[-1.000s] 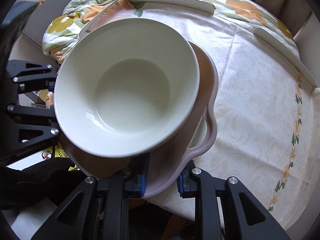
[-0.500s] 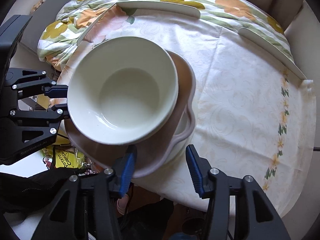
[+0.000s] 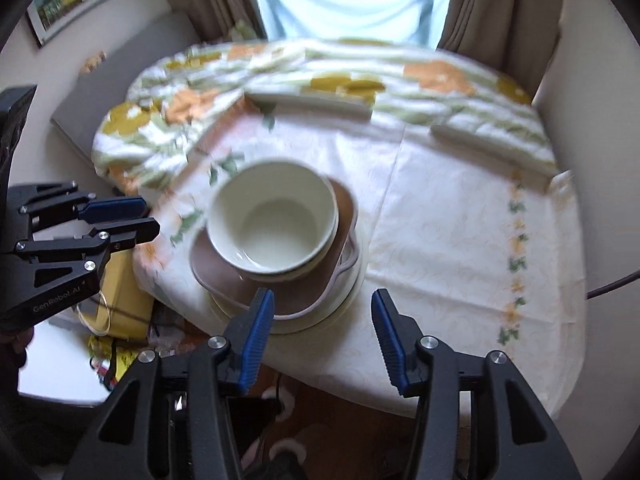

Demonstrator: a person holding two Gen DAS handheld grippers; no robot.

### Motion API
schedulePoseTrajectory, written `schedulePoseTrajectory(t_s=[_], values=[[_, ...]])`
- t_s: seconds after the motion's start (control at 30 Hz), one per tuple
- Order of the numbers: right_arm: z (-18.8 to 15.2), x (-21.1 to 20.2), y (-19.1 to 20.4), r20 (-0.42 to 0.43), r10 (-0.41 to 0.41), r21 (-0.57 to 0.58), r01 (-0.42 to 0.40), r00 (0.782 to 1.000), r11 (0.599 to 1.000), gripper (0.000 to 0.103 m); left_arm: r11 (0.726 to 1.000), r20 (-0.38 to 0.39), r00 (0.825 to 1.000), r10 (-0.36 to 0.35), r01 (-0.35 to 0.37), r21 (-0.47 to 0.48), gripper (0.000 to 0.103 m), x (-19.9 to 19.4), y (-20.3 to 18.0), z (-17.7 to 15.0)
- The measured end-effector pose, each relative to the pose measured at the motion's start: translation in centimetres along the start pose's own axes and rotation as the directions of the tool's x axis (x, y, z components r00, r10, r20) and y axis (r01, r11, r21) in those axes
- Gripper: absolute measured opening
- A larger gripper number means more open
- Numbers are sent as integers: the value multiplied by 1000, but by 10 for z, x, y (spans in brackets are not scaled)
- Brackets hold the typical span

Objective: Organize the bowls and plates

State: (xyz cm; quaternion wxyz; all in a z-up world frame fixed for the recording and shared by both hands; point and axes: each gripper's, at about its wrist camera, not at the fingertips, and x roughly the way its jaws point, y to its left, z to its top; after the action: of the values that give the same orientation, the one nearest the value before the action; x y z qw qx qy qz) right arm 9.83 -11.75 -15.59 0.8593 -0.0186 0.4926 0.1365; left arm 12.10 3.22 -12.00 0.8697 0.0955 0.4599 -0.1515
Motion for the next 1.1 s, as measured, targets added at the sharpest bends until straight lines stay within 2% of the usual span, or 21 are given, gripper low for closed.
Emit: schedulePoseTrajectory(t_s=[0.1,0.23,0.3,0.33,0.37,0.4,0.43,0.47,0.53,0.73,1.1], values=[[-8,-54,1,134,-45,22,42,990,999,46,998,162,986,42,-33,-59,21,-56,-14,-4],[-22,-121,-1,296,-117,89,95,948,991,50,992,284,954,101,-75,-101,22,-109,-33,-12],[-30,-149,-3,363,-159,124,121,918,985,72,990,321,940,118,-86,-111,28,-126,-41,-17],[-33,-159,-3,388,-170,136,126,906,983,77,988,338,932,131,-96,-118,52,-135,-46,-20],[-37,-170,-3,413,-180,148,129,893,980,83,986,359,922,147,-108,-127,91,-142,-49,-24],[-40,-180,-2,435,-193,162,134,880,978,84,983,389,906,167,-121,-139,103,-151,-52,-29],[-44,-188,-1,454,-208,176,141,867,974,84,982,443,879,176,-124,-145,103,-162,-57,-36],[-47,-194,0,466,-221,185,150,857,971,84,984,464,870,167,-116,-138,103,-170,-60,-40],[-52,-199,2,479,-246,199,168,842,965,84,982,461,870,176,-124,-142,103,-180,-65,-44],[-73,-202,6,497,-281,215,197,821,957,85,977,469,862,194,-126,-173,103,-198,-68,-56],[-81,-205,10,503,-298,230,206,812,951,85,976,495,846,198,-123,-181,103,-208,-72,-57]])
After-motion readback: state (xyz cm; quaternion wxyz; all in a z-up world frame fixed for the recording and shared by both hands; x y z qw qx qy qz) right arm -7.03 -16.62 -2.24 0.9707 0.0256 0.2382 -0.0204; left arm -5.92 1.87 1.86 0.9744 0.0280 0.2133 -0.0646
